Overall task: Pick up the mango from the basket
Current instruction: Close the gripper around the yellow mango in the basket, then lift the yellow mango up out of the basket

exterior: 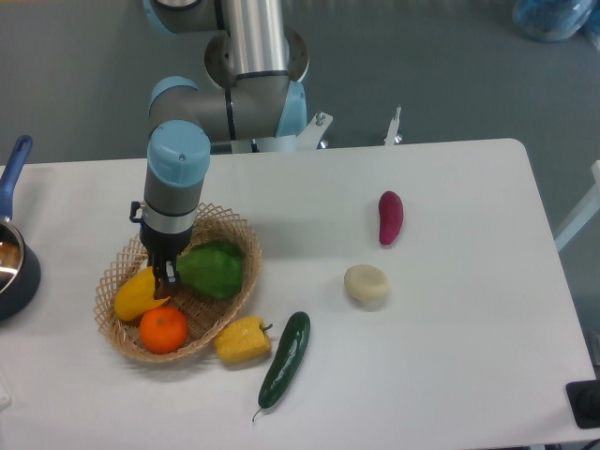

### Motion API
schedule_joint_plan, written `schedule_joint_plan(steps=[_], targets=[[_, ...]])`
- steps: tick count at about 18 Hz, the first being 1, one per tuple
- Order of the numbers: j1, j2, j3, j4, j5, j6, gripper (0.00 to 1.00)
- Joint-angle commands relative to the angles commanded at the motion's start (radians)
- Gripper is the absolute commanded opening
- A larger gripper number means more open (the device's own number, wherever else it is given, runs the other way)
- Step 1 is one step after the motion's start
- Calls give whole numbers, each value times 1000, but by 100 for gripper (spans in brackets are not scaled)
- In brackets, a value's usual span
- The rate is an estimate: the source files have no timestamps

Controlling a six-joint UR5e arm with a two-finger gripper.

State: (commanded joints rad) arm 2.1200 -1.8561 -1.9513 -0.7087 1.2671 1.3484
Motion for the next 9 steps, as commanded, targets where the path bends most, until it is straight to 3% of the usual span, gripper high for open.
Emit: schedule_joint_plan(steps=[3,6,9], targets=[[2,9,6,-2,-2,-2,41],[11,58,0,-6,2,-2,41],[73,107,18,-11,-2,-17,41]])
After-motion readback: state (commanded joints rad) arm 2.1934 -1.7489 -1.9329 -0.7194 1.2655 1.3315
